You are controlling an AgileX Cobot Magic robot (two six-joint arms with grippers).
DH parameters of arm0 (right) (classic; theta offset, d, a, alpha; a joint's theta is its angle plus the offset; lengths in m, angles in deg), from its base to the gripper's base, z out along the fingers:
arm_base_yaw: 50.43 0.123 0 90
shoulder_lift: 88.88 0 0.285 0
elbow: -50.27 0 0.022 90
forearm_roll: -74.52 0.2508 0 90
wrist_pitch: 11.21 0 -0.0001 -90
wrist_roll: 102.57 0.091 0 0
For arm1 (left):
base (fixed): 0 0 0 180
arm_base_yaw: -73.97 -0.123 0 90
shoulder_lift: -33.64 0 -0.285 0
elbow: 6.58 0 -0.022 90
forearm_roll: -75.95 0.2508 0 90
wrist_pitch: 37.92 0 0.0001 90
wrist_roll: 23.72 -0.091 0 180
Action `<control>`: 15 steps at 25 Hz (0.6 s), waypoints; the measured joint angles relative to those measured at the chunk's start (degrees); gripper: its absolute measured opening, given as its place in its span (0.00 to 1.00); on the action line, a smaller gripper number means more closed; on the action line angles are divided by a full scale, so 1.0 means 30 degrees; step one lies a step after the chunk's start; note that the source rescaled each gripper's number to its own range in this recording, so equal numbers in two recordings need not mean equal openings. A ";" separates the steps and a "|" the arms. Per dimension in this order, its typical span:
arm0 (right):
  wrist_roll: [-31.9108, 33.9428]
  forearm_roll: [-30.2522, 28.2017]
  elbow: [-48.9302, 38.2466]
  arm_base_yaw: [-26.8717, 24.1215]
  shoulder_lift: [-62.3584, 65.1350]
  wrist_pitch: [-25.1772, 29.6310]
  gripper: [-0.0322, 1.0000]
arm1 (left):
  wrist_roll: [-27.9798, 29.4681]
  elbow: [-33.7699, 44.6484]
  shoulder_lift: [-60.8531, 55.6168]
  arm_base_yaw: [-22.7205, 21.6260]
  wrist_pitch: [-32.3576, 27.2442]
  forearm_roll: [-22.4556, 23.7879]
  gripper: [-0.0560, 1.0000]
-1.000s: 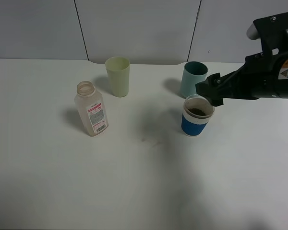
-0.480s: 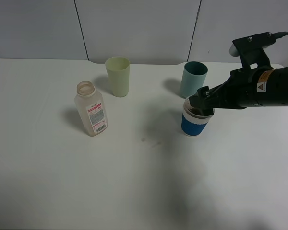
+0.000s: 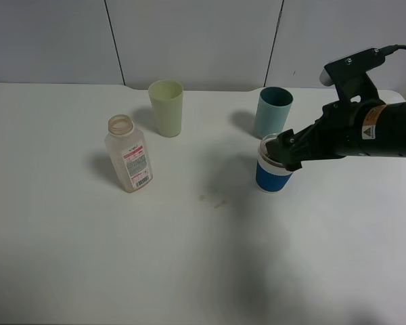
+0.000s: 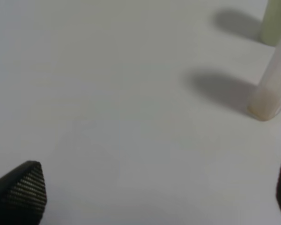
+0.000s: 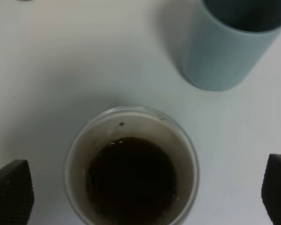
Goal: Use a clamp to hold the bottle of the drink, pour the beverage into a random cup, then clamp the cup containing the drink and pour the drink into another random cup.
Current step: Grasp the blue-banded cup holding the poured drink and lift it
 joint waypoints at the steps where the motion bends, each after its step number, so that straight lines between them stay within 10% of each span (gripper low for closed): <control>1: 0.0000 -0.0107 -0.0200 0.0000 0.0000 -0.0313 0.93 | 0.0000 0.0000 0.0000 0.0000 0.0000 0.0000 1.00; 15: -0.0168 -0.0130 -0.2262 0.0000 -0.0083 -0.2264 0.93 | 0.0000 0.0000 0.0000 0.0000 0.0000 0.0000 1.00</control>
